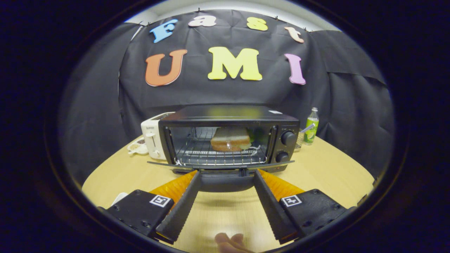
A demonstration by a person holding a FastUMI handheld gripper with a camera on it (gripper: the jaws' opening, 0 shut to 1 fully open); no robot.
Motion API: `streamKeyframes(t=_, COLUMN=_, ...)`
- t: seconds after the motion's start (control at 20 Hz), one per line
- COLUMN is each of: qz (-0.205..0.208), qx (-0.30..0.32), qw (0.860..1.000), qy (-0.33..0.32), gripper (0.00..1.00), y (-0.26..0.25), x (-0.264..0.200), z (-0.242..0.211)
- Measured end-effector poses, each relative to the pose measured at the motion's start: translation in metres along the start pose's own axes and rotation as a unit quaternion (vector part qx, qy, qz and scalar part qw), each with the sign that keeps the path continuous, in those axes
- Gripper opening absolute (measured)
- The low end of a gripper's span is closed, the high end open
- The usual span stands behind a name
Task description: Open the toaster oven, put the food inside, and close the toaster oven door.
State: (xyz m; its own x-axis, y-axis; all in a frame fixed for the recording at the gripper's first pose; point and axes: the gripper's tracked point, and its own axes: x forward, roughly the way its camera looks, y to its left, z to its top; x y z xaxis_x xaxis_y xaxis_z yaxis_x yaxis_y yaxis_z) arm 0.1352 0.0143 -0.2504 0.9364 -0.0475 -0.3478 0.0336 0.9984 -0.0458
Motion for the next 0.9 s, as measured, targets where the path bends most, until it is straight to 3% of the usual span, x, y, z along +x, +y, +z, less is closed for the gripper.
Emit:
streamKeyframes(t=0.25, qz=-0.002, qx=0.008, qw=1.0, qy=-0.026, gripper=0.99, y=0.001, x=0.011, z=0.021)
streamKeyframes(t=0.45, qz=0.024, qx=0.028, qw=0.998, qy=-0.042, gripper=0.99, y=0.011, x=0.007, z=0.036)
streamKeyframes(t=0.9, qz=0.024, qx=0.025, qw=0.996, qy=-0.078, gripper=0.99, y=-0.001, x=-0.058, z=0.093)
